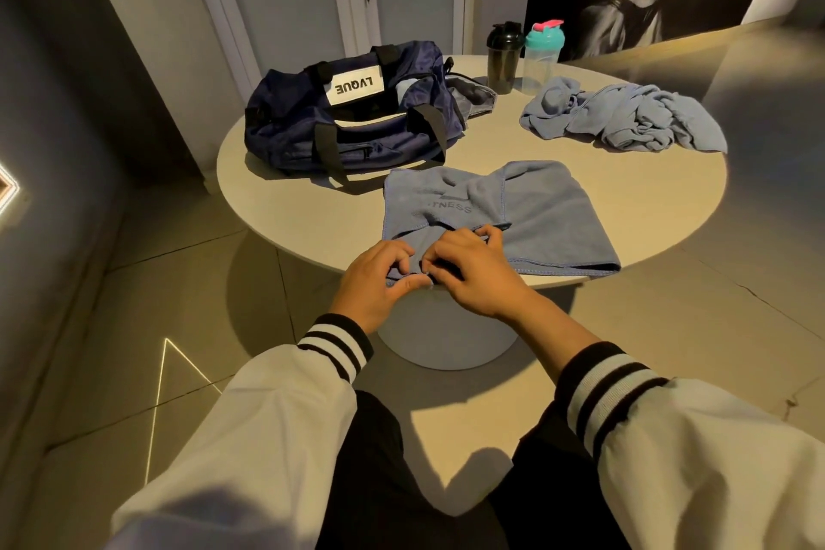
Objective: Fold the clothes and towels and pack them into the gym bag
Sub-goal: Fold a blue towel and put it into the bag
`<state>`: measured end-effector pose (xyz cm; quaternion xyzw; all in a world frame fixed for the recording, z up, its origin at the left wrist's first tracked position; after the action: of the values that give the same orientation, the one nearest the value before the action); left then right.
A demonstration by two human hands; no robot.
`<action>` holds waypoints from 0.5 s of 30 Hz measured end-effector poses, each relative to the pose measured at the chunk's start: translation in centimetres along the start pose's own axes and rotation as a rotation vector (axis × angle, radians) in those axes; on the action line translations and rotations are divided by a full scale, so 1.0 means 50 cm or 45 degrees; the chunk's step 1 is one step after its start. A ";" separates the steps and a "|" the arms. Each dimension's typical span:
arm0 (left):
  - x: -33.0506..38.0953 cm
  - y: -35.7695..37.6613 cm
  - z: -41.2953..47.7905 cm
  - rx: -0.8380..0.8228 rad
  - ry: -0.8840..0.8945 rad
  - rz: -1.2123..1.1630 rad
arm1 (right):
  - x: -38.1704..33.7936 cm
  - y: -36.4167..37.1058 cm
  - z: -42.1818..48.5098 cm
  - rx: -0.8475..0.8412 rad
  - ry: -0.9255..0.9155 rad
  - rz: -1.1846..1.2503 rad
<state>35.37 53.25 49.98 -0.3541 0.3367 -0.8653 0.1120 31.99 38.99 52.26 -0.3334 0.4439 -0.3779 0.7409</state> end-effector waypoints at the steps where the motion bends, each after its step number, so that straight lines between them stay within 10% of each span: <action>1: 0.001 0.002 0.000 -0.011 0.008 0.002 | 0.000 0.001 0.001 -0.003 -0.007 0.003; 15: 0.049 0.000 0.068 -0.083 -0.006 0.320 | 0.089 -0.039 -0.034 0.173 0.313 -0.088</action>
<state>35.96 50.50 53.08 -0.3148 0.4060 -0.8322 0.2087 31.36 33.96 51.44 -0.2486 0.4930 -0.4704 0.6884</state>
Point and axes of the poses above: each hand's wrist, its own z-axis towards the middle knuckle, its own y-axis out of the palm, x = y × z, the point moved 8 cm from there along z, towards the middle knuckle, and after that the axes turned 10 degrees about y, right-handed, at the moved point
